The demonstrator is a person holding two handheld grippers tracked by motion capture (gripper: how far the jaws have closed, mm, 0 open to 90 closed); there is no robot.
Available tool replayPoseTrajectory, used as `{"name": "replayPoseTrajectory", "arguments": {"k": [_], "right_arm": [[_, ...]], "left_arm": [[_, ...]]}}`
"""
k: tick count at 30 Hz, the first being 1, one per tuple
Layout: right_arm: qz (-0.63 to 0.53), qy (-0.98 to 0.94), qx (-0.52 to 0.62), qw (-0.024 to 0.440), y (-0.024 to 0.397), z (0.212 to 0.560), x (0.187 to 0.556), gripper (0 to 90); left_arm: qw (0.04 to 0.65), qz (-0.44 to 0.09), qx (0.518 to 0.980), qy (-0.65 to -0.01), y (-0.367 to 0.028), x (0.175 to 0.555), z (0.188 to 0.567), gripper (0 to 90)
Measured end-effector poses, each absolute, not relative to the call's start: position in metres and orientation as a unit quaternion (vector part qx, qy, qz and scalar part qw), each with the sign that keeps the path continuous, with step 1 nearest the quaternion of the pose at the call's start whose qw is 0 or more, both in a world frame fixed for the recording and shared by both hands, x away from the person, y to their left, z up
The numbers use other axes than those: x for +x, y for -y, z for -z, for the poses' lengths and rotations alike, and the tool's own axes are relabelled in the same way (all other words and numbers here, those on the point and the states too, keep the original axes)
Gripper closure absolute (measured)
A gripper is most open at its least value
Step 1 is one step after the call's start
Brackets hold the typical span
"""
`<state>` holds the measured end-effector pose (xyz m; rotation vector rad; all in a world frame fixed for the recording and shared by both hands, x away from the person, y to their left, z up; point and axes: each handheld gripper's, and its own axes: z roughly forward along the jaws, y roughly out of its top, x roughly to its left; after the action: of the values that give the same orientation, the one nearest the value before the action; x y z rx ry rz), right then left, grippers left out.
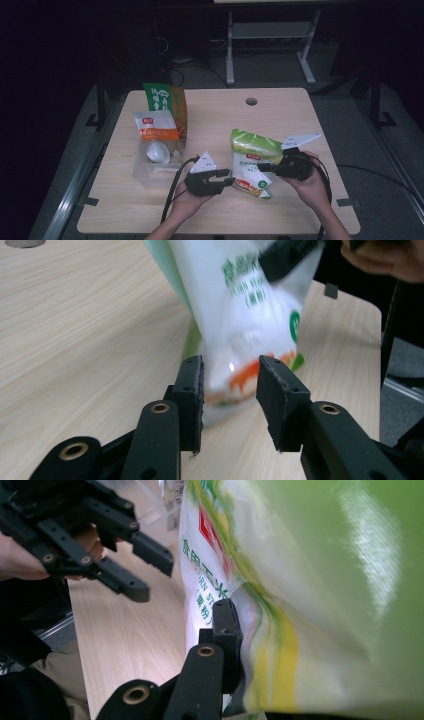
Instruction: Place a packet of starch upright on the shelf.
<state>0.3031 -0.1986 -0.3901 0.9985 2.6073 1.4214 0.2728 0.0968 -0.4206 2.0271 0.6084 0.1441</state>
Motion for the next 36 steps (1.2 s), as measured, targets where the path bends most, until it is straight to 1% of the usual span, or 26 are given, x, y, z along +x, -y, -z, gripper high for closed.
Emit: {"name": "replayPoseTrajectory", "arguments": {"k": [9,16,21,24,36], "right_arm": [[-0.451,-0.835,0.316,0.016,0.196,0.380,0.306,88.3],[-0.449,-0.839,0.307,0.015,0.186,0.372,0.313,88.4],[-0.446,-0.843,0.302,0.016,0.179,0.367,0.317,88.5],[-0.443,-0.846,0.297,0.016,0.174,0.365,0.321,88.6],[-0.460,-0.842,0.280,0.014,0.152,0.349,0.331,88.8]], "left_arm": [[0.482,-0.052,0.841,-0.239,-0.106,0.253,0.431,57.9],[0.479,-0.062,0.843,-0.236,-0.111,0.250,0.432,53.8],[0.482,-0.056,0.842,-0.235,-0.112,0.245,0.431,51.2],[0.479,-0.062,0.846,-0.227,-0.114,0.243,0.429,50.8],[0.488,-0.062,0.841,-0.227,-0.121,0.233,0.425,47.8]]}}
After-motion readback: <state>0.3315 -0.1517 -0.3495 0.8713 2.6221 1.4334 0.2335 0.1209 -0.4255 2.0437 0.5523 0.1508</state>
